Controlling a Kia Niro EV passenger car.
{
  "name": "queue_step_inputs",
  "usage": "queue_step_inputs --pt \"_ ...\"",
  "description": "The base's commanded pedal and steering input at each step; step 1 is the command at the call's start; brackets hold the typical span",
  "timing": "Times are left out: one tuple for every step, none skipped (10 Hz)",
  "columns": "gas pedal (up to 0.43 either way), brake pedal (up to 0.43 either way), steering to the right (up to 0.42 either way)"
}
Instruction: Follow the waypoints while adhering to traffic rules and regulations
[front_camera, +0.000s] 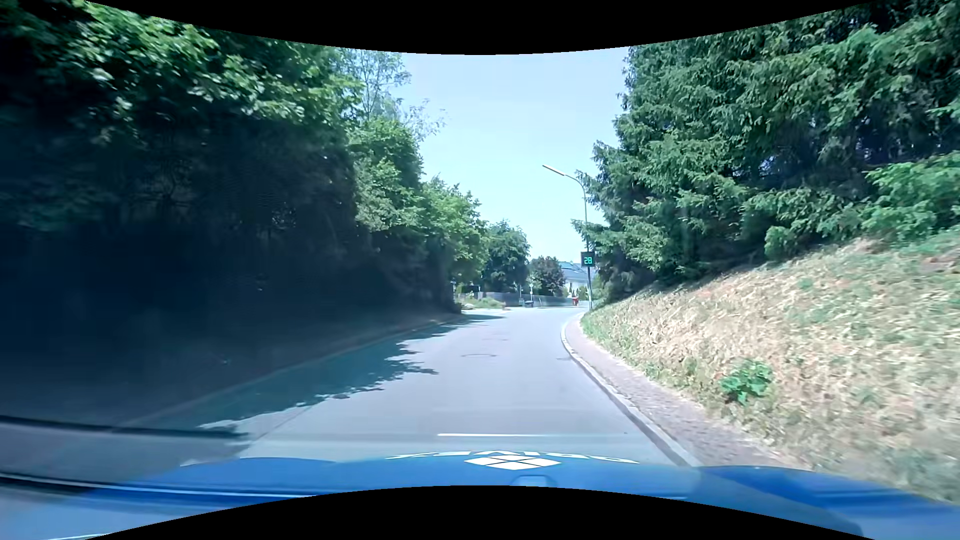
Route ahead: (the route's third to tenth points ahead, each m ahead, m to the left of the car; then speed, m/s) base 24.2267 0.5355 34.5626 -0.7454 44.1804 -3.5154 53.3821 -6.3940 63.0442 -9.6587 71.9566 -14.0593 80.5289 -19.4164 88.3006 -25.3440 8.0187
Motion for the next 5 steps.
queue_step_inputs --pt "0.079 0.000 0.019" --pt "0.079 0.000 0.020" --pt "0.079 0.000 0.019" --pt "0.079 0.000 0.020" --pt "0.079 0.000 0.020"
